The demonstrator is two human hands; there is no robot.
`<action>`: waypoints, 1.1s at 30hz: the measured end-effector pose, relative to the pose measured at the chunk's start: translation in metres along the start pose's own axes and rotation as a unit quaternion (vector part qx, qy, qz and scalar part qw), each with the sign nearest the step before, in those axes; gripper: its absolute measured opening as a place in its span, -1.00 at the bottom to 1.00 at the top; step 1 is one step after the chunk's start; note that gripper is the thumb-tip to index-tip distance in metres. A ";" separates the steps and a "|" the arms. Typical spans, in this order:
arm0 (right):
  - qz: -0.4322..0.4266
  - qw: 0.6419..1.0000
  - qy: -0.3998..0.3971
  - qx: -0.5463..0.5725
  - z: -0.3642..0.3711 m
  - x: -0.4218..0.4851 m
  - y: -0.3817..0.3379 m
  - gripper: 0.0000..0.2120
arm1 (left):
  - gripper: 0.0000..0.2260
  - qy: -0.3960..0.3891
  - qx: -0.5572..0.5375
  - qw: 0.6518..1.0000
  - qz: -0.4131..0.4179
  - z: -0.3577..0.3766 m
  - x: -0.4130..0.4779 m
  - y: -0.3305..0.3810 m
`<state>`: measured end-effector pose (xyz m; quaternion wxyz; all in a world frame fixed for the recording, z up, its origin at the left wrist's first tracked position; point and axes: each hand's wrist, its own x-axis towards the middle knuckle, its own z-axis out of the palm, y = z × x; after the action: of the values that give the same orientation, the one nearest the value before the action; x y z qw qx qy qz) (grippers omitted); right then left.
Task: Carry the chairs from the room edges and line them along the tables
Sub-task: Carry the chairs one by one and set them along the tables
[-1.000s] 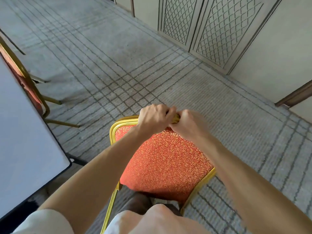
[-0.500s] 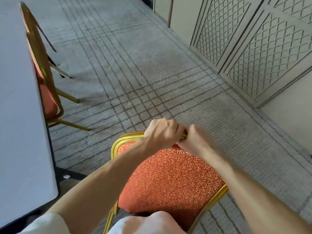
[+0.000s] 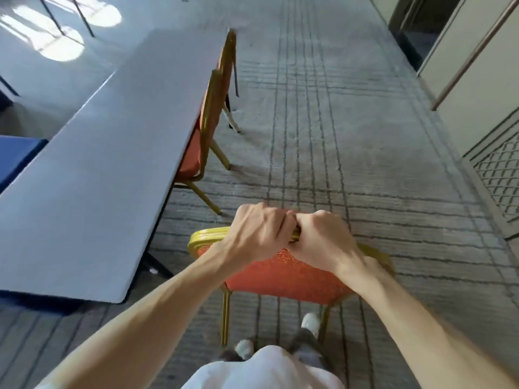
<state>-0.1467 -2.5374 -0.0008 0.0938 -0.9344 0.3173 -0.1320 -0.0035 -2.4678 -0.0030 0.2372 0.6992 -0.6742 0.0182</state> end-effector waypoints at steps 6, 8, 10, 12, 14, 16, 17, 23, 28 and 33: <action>-0.204 0.978 0.007 0.029 0.009 0.050 0.096 -0.80 | -0.54 0.034 0.017 0.985 -0.169 0.056 0.036 0.032; -0.259 0.965 -0.007 0.045 0.008 0.064 0.124 -0.78 | -0.53 0.037 0.014 0.974 -0.225 0.075 0.051 0.049; -0.303 0.950 -0.037 0.061 0.005 0.080 0.151 -0.79 | -0.53 0.051 0.014 0.958 -0.283 0.091 0.069 0.067; -0.342 0.935 -0.054 0.072 0.006 0.093 0.166 -0.78 | -0.54 0.058 0.008 0.939 -0.338 0.101 0.080 0.080; -0.384 0.915 -0.087 0.089 0.005 0.101 0.179 -0.77 | -0.54 0.056 0.010 0.923 -0.380 0.109 0.086 0.093; -0.415 0.897 -0.112 0.105 0.006 0.103 0.187 -0.78 | -0.53 0.058 0.025 0.911 -0.408 0.114 0.090 0.104; -0.420 0.892 -0.117 0.116 0.006 0.106 0.190 -0.79 | -0.52 0.061 0.038 0.905 -0.419 0.115 0.094 0.106; -0.414 0.887 -0.123 0.160 0.012 0.109 0.219 -0.77 | -0.51 0.074 0.077 0.884 -0.456 0.135 0.117 0.119; -0.447 0.871 -0.138 0.149 0.011 0.108 0.251 -0.79 | -0.51 0.094 0.072 0.866 -0.487 0.154 0.133 0.145; -0.479 0.853 -0.139 0.154 0.013 0.144 0.265 -0.78 | -0.53 0.114 0.076 0.830 -0.541 0.153 0.169 0.144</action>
<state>-0.1834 -2.8324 -0.0551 0.2044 -0.9530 -0.2102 -0.0768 -0.1702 -2.6772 -0.0363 0.2305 0.9609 -0.1525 0.0171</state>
